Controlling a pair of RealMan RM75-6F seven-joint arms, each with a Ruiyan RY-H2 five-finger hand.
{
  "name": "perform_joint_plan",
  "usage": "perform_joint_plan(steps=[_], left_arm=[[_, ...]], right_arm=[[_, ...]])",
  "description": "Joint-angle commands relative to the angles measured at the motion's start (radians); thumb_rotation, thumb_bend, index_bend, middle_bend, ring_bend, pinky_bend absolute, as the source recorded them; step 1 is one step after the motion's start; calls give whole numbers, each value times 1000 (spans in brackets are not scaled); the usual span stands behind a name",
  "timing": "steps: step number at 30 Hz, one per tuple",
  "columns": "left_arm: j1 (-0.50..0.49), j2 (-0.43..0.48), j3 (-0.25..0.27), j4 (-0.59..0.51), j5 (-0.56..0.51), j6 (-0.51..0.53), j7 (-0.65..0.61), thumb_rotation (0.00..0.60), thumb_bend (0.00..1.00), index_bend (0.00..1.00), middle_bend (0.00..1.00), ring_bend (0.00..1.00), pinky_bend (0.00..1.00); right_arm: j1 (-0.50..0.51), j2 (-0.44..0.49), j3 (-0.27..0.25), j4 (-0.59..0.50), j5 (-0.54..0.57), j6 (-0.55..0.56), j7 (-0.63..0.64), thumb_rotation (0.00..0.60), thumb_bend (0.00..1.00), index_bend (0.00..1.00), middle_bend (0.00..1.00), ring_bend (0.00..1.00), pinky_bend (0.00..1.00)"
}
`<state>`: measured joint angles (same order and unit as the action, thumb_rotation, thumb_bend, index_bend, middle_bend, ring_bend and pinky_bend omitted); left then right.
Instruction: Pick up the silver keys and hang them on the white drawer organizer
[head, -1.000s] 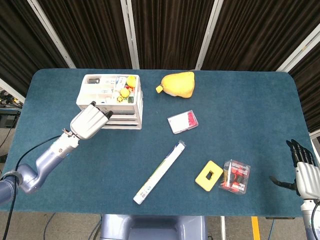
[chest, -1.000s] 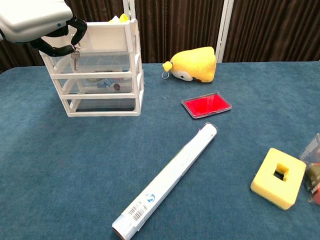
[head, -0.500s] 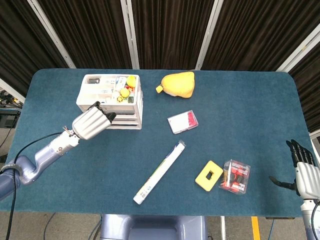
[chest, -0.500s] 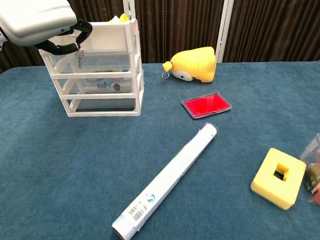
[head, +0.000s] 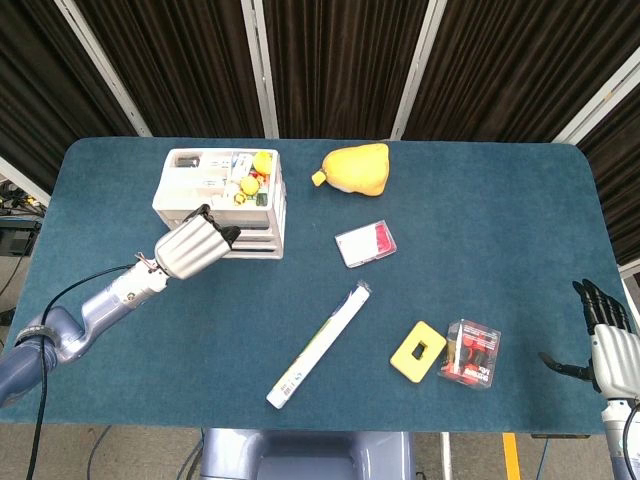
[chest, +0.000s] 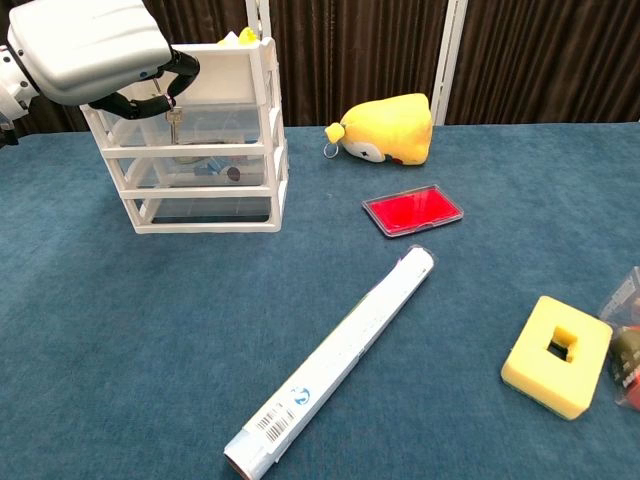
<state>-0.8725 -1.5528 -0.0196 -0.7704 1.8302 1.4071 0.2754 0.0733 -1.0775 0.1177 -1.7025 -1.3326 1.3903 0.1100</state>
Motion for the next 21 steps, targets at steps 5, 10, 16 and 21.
perform_joint_plan(steps=[5, 10, 16, 21], left_arm=[[-3, -20, -10, 40, -19, 4, -9, 600, 412, 609, 1000, 974, 819], [-3, -32, -12, 65, -30, 4, -15, 600, 413, 609, 1000, 974, 819], [-5, -53, -14, 94, -44, -1, -25, 600, 413, 609, 1000, 974, 819], [-4, -57, -11, 104, -48, 9, -30, 600, 412, 609, 1000, 974, 818]], right_arm=[[0, 0, 0, 0, 0, 1, 0, 600, 3, 0, 0, 0, 0], [-1, -1, 1, -1, -2, 4, 0, 600, 3, 0, 0, 0, 0], [-2, -3, 3, 1, -1, 9, -1, 600, 3, 0, 0, 0, 0], [-3, -3, 4, 2, 1, 9, 0, 600, 3, 0, 0, 0, 0]])
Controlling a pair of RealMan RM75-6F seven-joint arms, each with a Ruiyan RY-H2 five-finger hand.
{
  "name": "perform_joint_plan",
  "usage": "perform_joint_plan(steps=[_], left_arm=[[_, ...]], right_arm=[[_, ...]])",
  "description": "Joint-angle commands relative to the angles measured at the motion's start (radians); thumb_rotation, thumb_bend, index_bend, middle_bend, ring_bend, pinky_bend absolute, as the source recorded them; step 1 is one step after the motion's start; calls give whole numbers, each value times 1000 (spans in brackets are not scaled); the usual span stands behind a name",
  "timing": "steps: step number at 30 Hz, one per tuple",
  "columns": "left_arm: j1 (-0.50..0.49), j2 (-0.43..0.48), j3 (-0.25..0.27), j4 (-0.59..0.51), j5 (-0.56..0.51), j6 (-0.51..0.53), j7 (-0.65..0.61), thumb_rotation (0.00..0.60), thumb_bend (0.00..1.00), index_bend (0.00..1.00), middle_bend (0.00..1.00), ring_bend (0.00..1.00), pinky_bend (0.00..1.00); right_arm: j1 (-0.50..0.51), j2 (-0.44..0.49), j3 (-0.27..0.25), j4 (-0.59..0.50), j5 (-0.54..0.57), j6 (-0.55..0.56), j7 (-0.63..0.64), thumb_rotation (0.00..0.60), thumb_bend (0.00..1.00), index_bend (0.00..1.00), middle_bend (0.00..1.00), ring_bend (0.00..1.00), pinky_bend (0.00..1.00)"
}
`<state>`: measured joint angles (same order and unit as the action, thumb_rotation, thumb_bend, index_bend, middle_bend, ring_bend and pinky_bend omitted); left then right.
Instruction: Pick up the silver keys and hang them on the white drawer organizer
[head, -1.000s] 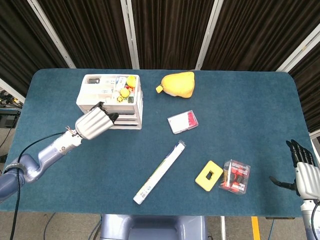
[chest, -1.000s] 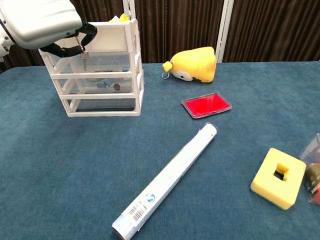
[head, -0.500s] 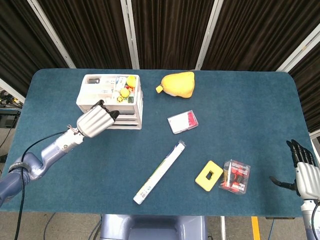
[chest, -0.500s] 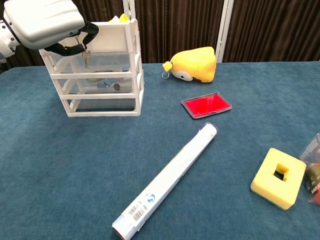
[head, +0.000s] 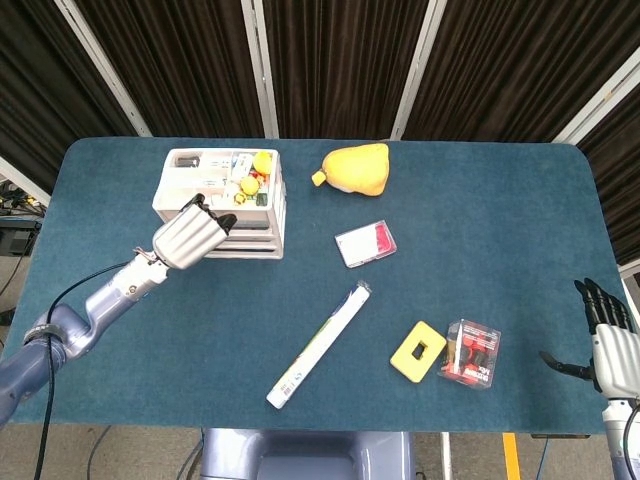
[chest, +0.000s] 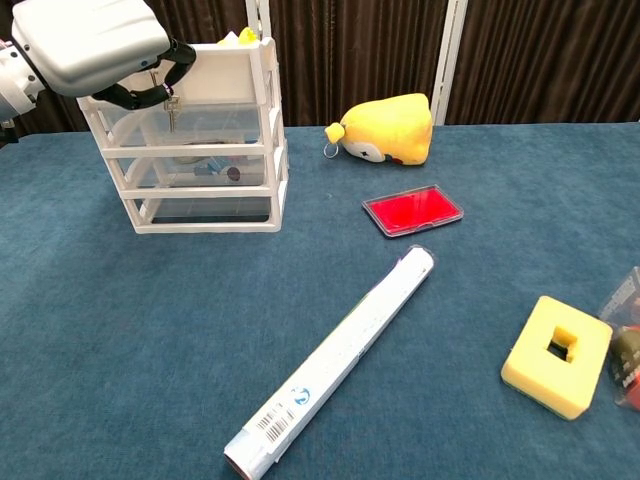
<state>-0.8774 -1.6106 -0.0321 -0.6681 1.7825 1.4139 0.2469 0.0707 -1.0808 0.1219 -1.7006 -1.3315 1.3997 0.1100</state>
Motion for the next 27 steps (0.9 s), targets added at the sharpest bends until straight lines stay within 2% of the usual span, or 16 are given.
perform_joint_plan(steps=[1, 27], left_arm=[[2, 1, 3, 3, 0, 5, -2, 600, 412, 609, 1000, 974, 818], [27, 20, 13, -18, -21, 35, -8, 600, 413, 610, 1000, 974, 819]], right_arm=[[0, 0, 0, 0, 1, -1, 0, 600, 3, 0, 0, 0, 0], [1, 0, 2, -3, 4, -3, -2, 600, 3, 0, 0, 0, 0]])
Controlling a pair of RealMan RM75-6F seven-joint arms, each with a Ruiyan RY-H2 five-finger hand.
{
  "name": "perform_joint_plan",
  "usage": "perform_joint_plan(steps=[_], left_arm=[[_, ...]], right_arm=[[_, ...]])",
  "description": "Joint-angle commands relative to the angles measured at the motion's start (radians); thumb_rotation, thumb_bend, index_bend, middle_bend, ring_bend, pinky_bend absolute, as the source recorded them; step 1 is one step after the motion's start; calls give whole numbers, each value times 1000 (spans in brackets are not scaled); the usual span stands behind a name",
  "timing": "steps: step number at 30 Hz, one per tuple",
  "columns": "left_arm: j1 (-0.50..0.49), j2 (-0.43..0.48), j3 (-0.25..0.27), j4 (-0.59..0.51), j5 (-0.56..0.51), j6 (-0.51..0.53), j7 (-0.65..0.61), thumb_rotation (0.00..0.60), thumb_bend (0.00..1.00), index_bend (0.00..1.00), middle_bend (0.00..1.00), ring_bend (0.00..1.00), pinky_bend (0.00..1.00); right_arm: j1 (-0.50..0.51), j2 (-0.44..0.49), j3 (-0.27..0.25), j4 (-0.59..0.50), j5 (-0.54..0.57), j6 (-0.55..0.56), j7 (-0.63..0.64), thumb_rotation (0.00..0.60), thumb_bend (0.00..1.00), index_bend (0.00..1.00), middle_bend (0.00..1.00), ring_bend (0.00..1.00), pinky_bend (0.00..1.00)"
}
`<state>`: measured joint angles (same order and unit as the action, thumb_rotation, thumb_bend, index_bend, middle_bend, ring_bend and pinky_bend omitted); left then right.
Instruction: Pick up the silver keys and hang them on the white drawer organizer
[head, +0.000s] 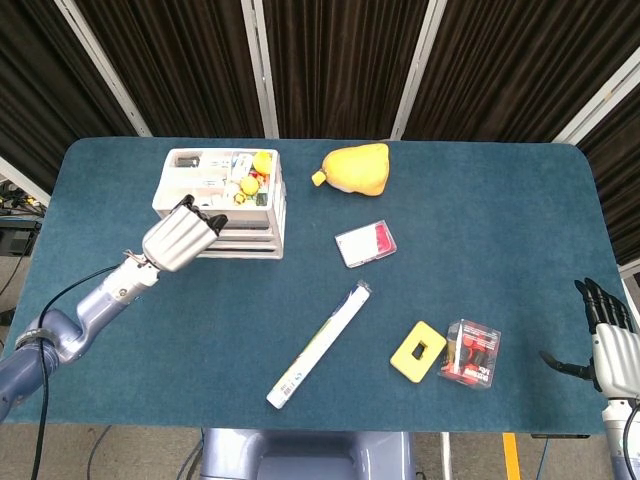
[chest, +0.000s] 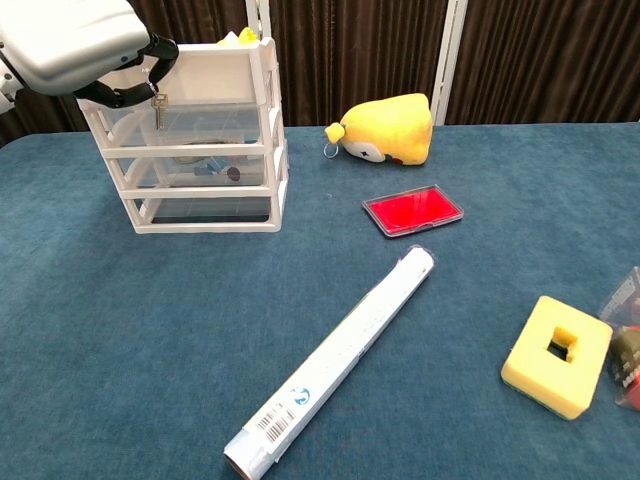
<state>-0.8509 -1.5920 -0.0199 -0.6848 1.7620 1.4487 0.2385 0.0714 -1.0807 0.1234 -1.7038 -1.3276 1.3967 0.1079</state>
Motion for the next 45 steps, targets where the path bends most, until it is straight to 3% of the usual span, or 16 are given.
perform_joint_plan(steps=[1, 36, 43, 45], left_arm=[[2, 2, 1, -3, -1, 1, 0, 600, 413, 610, 1000, 974, 819], [25, 35, -4, -51, -25, -4, 19, 600, 343, 537, 1000, 970, 818], [81, 60, -45, -173, -76, 69, -3, 600, 284, 497, 993, 911, 785], [120, 77, -55, -251, -98, 107, 2, 600, 252, 459, 915, 836, 720]], right_arm=[[0, 0, 0, 0, 0, 0, 1, 600, 3, 0, 0, 0, 0], [1, 0, 3, -5, 10, -4, -3, 600, 3, 0, 0, 0, 0], [1, 2, 3, -3, 10, -6, -1, 600, 4, 0, 0, 0, 0], [2, 3, 3, -2, 11, -9, 0, 600, 3, 0, 0, 0, 0]])
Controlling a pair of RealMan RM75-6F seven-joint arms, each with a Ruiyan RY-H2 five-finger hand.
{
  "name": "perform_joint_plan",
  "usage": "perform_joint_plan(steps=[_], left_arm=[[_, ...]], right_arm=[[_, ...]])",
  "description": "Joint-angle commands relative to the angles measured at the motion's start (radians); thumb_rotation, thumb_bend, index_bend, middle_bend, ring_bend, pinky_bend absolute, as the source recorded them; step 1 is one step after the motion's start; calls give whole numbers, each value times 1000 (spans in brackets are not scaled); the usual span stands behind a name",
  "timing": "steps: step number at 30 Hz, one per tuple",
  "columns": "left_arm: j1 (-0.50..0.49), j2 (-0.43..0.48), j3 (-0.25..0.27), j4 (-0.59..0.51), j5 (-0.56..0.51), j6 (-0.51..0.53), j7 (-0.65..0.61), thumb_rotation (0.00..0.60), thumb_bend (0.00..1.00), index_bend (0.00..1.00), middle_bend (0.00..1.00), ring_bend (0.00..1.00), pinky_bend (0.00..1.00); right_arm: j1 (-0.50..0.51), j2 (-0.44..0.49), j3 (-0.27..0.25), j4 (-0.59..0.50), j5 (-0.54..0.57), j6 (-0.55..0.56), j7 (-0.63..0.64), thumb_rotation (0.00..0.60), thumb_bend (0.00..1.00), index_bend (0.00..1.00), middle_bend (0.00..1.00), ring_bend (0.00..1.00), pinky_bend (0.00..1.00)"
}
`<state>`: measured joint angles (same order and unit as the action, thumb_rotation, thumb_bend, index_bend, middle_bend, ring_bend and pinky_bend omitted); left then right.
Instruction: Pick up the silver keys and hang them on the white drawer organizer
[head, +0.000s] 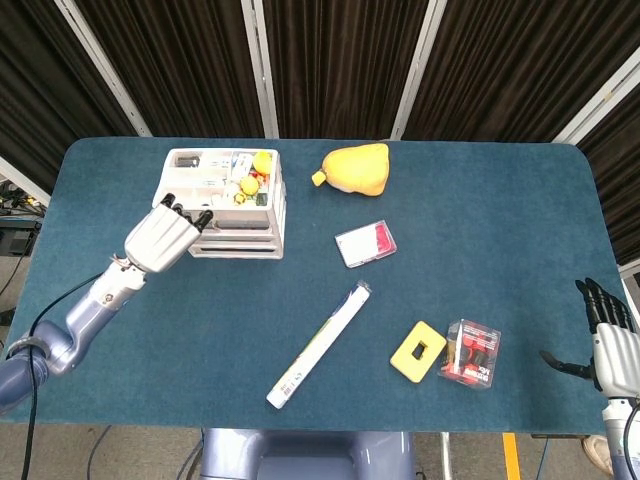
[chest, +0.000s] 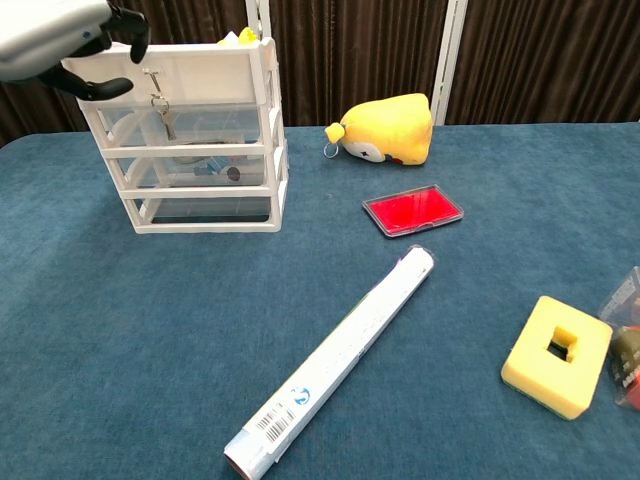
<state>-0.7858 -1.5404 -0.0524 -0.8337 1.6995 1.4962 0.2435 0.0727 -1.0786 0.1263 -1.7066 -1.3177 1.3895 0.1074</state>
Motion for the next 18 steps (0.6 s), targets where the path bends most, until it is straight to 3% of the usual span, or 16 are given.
perform_joint_plan(steps=[1, 4, 6, 9, 12, 15, 18], left_arm=[[83, 36, -28, -155, -52, 83, 2, 600, 247, 447, 883, 812, 703], [170, 84, -22, -342, -103, 123, 35, 600, 228, 369, 666, 637, 583], [232, 129, -5, -491, -146, 129, 67, 600, 212, 299, 481, 444, 436], [317, 195, 30, -697, -223, 122, 107, 600, 210, 208, 254, 201, 241], [382, 275, 86, -890, -294, 83, 143, 600, 210, 92, 59, 36, 92], [425, 333, 129, -981, -315, 68, 149, 600, 161, 13, 0, 0, 7], [467, 355, 160, -994, -294, 80, 123, 600, 70, 0, 0, 0, 0]], right_arm=[[1, 1, 0, 0, 0, -2, 1, 600, 3, 0, 0, 0, 0], [0, 2, -2, -2, -3, -1, 0, 600, 4, 0, 0, 0, 0], [1, 3, -3, -3, -4, -2, -3, 600, 3, 0, 0, 0, 0], [1, 5, -6, -4, -5, -5, -8, 600, 3, 0, 0, 0, 0], [3, 6, -7, -5, -1, -10, -14, 600, 3, 0, 0, 0, 0], [4, 7, -7, -5, 4, -15, -20, 600, 3, 0, 0, 0, 0], [5, 8, -7, -5, 8, -18, -25, 600, 3, 0, 0, 0, 0]])
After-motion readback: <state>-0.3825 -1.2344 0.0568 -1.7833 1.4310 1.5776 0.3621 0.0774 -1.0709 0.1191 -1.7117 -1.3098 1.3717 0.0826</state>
